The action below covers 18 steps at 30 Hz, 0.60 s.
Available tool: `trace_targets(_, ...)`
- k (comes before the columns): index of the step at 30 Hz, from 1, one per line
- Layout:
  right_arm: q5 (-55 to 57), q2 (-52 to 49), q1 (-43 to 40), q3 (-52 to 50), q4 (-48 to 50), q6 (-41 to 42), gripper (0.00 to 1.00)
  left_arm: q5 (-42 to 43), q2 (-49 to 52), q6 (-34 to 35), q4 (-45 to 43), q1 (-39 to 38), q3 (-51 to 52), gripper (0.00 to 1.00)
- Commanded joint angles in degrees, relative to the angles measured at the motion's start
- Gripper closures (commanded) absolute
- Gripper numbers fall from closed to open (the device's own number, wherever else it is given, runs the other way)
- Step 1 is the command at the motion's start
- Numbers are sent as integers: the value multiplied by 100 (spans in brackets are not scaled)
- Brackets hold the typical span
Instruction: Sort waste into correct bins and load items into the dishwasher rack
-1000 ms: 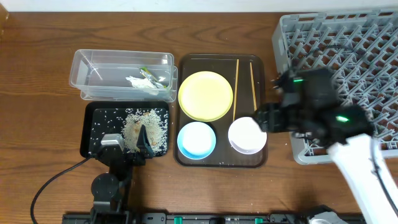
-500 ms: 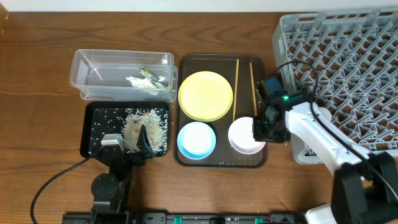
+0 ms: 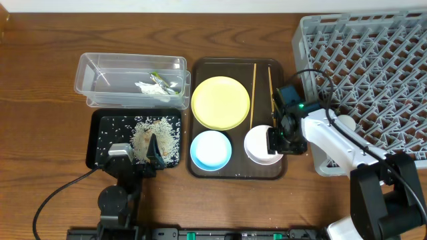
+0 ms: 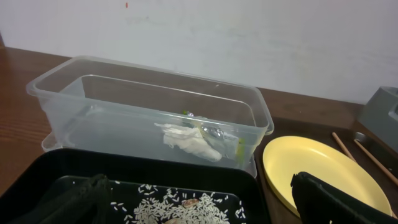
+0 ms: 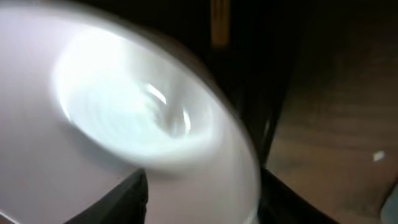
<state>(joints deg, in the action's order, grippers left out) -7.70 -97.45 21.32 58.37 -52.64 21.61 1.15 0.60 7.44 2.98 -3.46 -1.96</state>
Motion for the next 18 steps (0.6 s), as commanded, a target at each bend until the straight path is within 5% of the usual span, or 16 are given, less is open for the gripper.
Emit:
trace_targets(1,339,107,-46,96,-162,219,46,-31,-37,-57,94,28,173,5)
trace_targets(8,-160,1054,-90,748,-667,-1416,41,-31,-37,-57,94,28,173,5)
trace_targets(13,-179,1598,-59,981,-13,-780,37,-31,-37,-57,94,28,173,5)
trace_targets(18,92,1270,-28,975,1320,-538,46,-31,-37,-57,94,28,173,5)
